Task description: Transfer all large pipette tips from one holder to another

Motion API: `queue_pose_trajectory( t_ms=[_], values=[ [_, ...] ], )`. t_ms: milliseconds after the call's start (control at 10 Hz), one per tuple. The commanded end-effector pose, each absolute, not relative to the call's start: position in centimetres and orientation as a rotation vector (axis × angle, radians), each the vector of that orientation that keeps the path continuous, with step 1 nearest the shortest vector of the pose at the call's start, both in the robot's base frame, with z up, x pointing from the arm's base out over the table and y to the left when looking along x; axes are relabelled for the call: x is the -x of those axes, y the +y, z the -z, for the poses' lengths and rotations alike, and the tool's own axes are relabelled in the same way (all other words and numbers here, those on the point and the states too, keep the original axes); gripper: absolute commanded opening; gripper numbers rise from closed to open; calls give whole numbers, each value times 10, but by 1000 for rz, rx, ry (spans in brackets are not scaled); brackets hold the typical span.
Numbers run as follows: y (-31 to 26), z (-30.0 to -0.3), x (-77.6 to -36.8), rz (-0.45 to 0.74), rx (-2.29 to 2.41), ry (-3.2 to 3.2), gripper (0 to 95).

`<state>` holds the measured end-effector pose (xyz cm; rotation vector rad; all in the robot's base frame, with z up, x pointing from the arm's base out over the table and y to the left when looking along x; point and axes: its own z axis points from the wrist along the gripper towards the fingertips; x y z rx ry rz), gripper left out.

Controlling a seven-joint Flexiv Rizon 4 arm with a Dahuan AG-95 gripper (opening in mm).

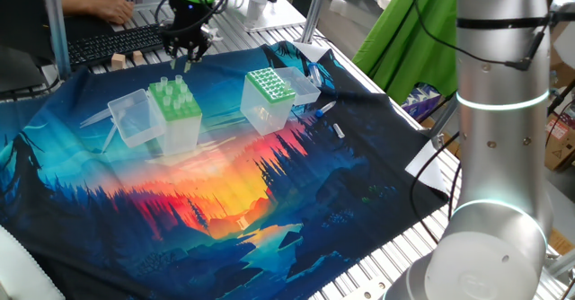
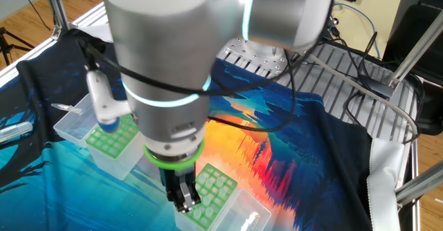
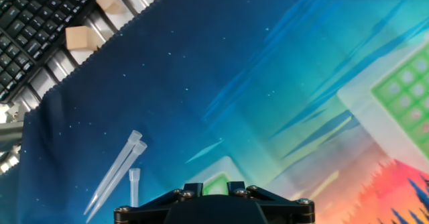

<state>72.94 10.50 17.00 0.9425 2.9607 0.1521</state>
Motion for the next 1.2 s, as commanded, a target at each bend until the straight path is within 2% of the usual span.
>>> queue_pose_trajectory(
  t_ms=[100, 1200],
  values=[
    [105, -167, -729, -145, -925, 2960, 190],
    [105, -160, -727, -165, -881, 2968, 190]
  ],
)
